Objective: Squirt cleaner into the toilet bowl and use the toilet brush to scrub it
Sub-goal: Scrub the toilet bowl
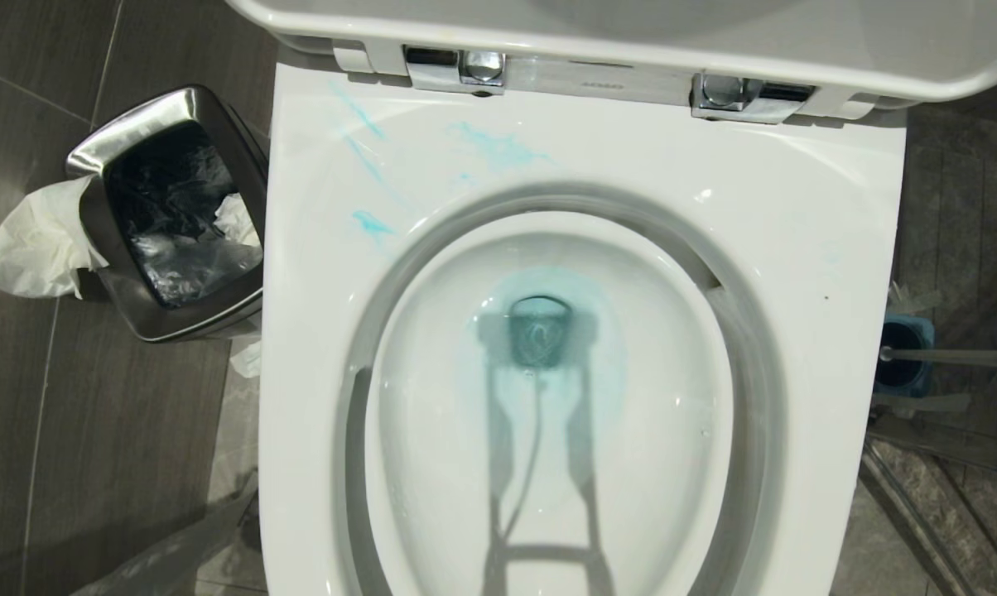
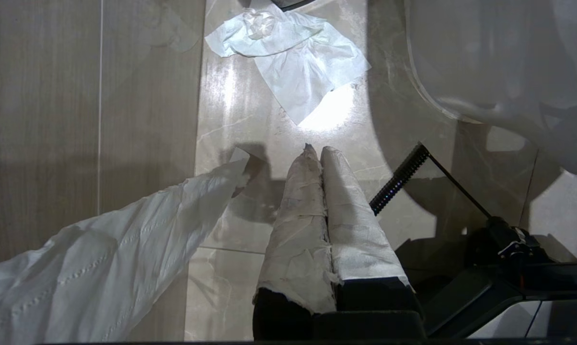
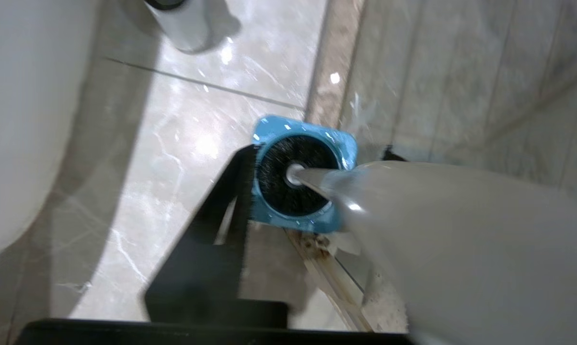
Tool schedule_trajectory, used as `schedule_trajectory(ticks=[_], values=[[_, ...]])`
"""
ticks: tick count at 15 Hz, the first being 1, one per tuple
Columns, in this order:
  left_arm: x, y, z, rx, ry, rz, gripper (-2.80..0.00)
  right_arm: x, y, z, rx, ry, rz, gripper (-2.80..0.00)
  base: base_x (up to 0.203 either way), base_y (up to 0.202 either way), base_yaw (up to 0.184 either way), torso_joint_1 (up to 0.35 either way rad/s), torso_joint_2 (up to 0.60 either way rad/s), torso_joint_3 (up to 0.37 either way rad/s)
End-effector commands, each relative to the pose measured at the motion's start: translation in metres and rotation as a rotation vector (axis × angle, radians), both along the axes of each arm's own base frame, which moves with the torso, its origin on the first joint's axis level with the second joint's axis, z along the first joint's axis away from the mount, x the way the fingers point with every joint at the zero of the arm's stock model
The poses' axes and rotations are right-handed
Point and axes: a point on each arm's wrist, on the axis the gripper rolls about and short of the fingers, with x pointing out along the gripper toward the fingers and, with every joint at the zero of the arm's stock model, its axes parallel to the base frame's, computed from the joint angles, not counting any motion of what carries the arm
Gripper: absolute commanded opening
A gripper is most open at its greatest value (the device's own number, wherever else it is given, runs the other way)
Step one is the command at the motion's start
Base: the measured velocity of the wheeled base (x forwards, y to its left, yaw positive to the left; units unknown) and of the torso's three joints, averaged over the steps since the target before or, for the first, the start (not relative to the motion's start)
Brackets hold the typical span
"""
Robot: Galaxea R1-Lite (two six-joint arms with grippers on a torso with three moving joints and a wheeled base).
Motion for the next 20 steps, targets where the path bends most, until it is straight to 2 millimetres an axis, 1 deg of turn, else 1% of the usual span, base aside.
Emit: schedule_trajectory(ticks=[1,6,10,12,14,18,20], values=[[0.0,0.0,0.0,0.0,0.002,0.001,-2.8,-0.007,0.005,0.001,-0.025,-0.033,0.036,-2.8,0.0,0.0,0.0,0.0,0.0,0.0],[0.0,0.0,0.0,0.0,0.002,0.001,-2.8,-0.012,0.008,0.007,-0.057,-0.08,0.042,-2.8,0.0,0.0,0.0,0.0,0.0,0.0],[0.0,0.0,0.0,0.0,0.002,0.001,-2.8,-0.016,0.011,0.008,-0.061,-0.088,0.04,-2.8,0.0,0.0,0.0,0.0,0.0,0.0],[0.0,0.0,0.0,0.0,0.002,0.0,-2.8,-0.021,0.014,0.006,-0.031,-0.086,0.04,-2.8,0.0,0.0,0.0,0.0,0.0,0.0],[0.0,0.0,0.0,0.0,0.002,0.0,-2.8,-0.027,0.017,0.014,-0.013,-0.13,0.046,-2.8,0.0,0.0,0.0,0.0,0.0,0.0],[0.0,0.0,0.0,0.0,0.002,-0.001,-2.8,-0.036,0.022,0.042,-0.021,-0.236,0.057,-2.8,0.0,0.0,0.0,0.0,0.0,0.0],[0.0,0.0,0.0,0.0,0.002,0.001,-2.8,-0.043,0.027,0.047,-0.006,-0.225,0.058,-2.8,0.0,0.0,0.0,0.0,0.0,0.0]])
